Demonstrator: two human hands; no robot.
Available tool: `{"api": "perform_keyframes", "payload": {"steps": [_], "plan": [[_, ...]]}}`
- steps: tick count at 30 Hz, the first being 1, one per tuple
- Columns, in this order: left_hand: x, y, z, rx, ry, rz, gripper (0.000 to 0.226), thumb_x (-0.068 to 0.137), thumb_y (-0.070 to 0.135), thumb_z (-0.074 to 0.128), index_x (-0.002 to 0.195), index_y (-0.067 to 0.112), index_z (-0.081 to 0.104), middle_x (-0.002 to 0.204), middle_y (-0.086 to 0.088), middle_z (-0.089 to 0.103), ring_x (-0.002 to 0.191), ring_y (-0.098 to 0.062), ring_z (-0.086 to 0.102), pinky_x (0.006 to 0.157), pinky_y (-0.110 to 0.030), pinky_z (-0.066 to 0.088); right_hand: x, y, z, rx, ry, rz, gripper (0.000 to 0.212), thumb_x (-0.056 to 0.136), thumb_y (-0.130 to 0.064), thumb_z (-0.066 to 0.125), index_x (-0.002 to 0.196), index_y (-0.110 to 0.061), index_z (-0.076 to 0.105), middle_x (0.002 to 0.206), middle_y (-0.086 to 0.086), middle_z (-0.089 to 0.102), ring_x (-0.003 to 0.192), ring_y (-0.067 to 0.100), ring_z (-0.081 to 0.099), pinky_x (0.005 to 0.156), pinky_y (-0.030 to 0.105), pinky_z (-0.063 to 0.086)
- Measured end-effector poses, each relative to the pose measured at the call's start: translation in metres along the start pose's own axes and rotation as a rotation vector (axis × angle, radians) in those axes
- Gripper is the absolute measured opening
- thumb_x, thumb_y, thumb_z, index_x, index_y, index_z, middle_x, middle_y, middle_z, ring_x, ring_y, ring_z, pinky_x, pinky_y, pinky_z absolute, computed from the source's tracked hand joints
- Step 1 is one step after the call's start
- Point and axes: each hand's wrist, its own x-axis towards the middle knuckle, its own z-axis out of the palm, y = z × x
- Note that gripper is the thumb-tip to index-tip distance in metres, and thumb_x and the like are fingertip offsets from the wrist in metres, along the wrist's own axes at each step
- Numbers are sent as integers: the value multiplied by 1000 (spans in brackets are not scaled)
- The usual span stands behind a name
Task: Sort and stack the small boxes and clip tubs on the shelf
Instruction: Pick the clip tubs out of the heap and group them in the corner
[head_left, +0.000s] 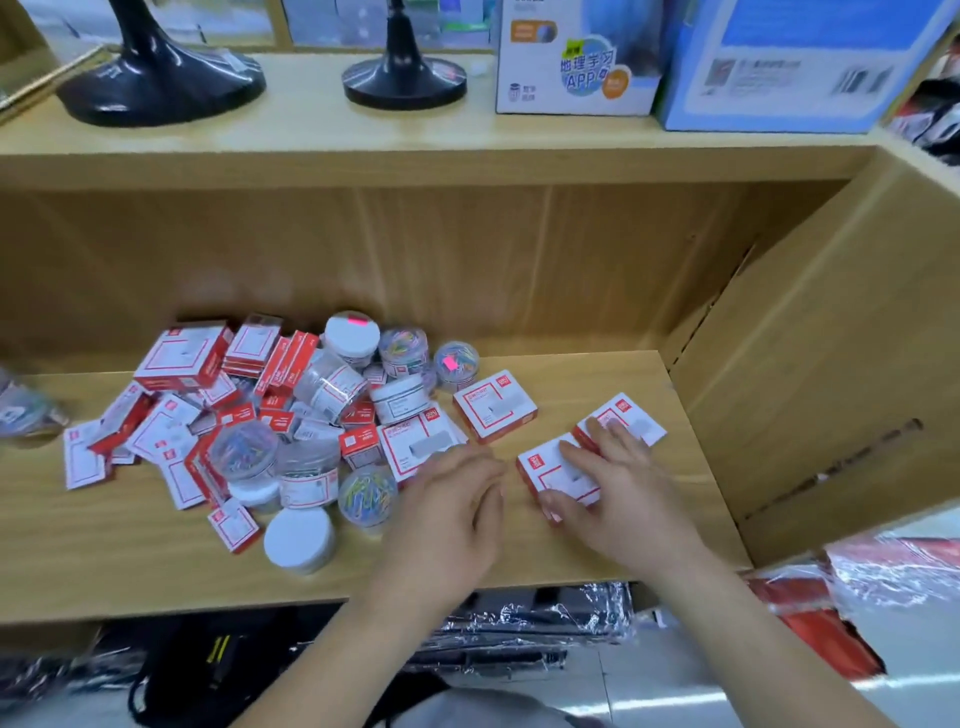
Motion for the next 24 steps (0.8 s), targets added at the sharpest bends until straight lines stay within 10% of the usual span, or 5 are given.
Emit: {"api": "perform_keyframes", "payload": {"steps": [7, 17, 24], "plan": [[2, -36, -50, 595, 48, 12, 36, 78, 32, 68, 109, 13, 74, 118, -7, 69, 110, -33, 58, 92, -44, 53, 39, 2, -18, -68, -111, 122, 50, 98, -48, 54, 145, -33, 47, 163, -6, 28, 151, 17, 21, 120, 36, 25], [-4, -54, -51, 556, 32, 40, 26, 74, 28, 80, 94, 16, 69, 124, -2, 64, 117, -28, 52, 100, -38, 43, 92, -76, -1, -74, -90, 21, 59, 74, -72, 63, 114, -28, 69, 114, 1, 63, 114, 26, 58, 87, 35, 47], [-3, -58, -49, 527, 44, -14, 30, 76, 38, 72, 98, 18, 65, 141, -7, 57, 132, -31, 43, 107, -44, 41, 102, -76, 4, 60, -124, 94, 57, 64, -64, 72, 111, -32, 64, 116, -5, 66, 112, 22, 60, 82, 32, 47]]}}
